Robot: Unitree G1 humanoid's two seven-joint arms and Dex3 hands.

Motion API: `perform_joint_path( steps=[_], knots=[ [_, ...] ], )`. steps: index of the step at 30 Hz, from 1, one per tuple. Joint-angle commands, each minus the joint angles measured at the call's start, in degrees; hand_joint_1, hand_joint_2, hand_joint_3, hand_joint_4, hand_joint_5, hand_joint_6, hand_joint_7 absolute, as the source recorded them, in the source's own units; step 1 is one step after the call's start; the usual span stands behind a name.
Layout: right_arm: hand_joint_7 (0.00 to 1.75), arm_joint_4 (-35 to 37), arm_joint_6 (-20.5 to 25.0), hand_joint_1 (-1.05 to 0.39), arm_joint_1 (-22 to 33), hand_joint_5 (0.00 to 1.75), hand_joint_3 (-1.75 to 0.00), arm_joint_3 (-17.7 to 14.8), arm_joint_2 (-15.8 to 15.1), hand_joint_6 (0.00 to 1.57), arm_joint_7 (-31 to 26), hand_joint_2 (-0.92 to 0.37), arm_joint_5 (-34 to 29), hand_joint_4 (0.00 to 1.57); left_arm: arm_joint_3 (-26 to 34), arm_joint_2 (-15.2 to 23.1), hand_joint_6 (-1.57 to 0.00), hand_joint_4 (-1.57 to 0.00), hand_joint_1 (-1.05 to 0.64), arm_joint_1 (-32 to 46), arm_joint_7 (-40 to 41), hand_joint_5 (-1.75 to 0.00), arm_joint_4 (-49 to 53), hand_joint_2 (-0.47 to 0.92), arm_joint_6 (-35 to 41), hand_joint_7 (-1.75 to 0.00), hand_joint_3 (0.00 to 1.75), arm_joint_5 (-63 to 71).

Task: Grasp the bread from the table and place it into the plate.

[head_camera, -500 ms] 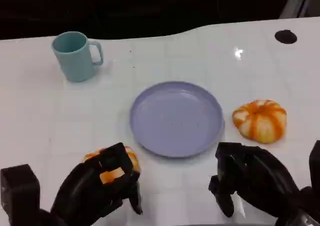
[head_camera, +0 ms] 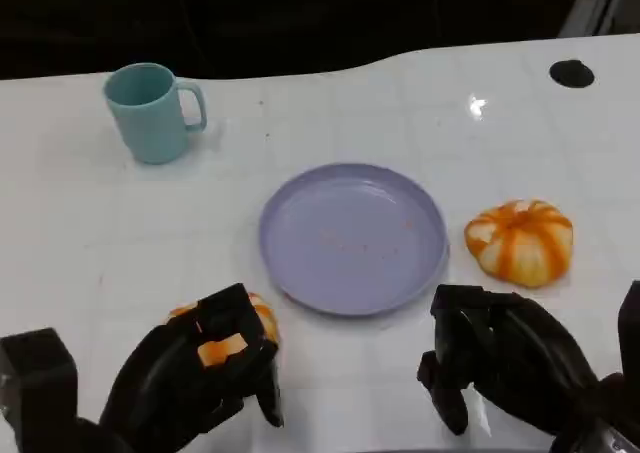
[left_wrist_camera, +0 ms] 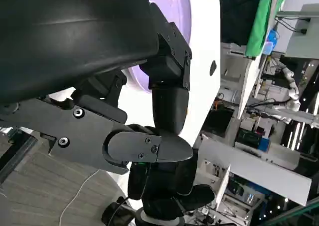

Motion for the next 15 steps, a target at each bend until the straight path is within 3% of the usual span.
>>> perform_joint_path(
  steps=[1,6,8,10,12,15],
  knots=[
    [1.53,-0.3,-0.7,-0.94,-0.1,1.63,-0.36,-0.4,-0.3,1.13,0.1,-0.92,-0.3,1.28,0.5,0.9,-0.61,-0.83,-0.6,-0.4,-0.2,-1.75,-0.3,0.92,-0.8,-1.75,0.31,0.6],
    [1.53,-0.4,-0.8,-0.93,-0.1,1.62,-0.37,-0.3,-0.3,1.12,0.3,-0.92,-0.3,1.28,1.3,1.2,-0.57,-0.8,-0.58,-0.5,-0.5,-1.75,-1.2,0.92,-1.5,-1.75,0.36,0.4],
    [1.53,-0.2,-1.0,-0.94,-0.1,1.62,-0.37,-0.3,-0.3,1.12,0.5,-0.92,-0.3,1.28,1.7,1.2,-0.47,-0.66,-0.66,-0.5,-0.4,-1.75,-1.7,0.92,-3.2,-1.66,0.32,0.9],
    [1.53,-0.1,-0.9,-0.94,-0.2,1.62,-0.37,-0.4,-0.3,1.12,0.6,-0.92,-0.1,1.29,1.9,0.8,-0.46,-0.53,-0.68,-0.7,0.1,-1.74,-1.4,0.92,-7.4,-1.48,0.28,2.8],
    [1.52,-0.2,-0.9,-0.94,-0.2,1.62,-0.36,-0.4,-0.2,1.12,0.7,-0.92,-0.1,1.29,2.0,0.7,-0.47,-0.46,-0.7,-1.0,0.9,-1.63,-0.8,0.92,-12.4,-1.2,0.26,5.8],
    [1.52,-0.1,-0.7,-0.94,-0.2,1.62,-0.36,-0.4,-0.1,1.12,0.8,-0.92,0.1,1.29,1.8,2.5,-0.38,-0.4,-0.71,-1.8,3.8,-1.33,1.6,0.92,-25.1,-0.82,0.26,15.9]
  ],
)
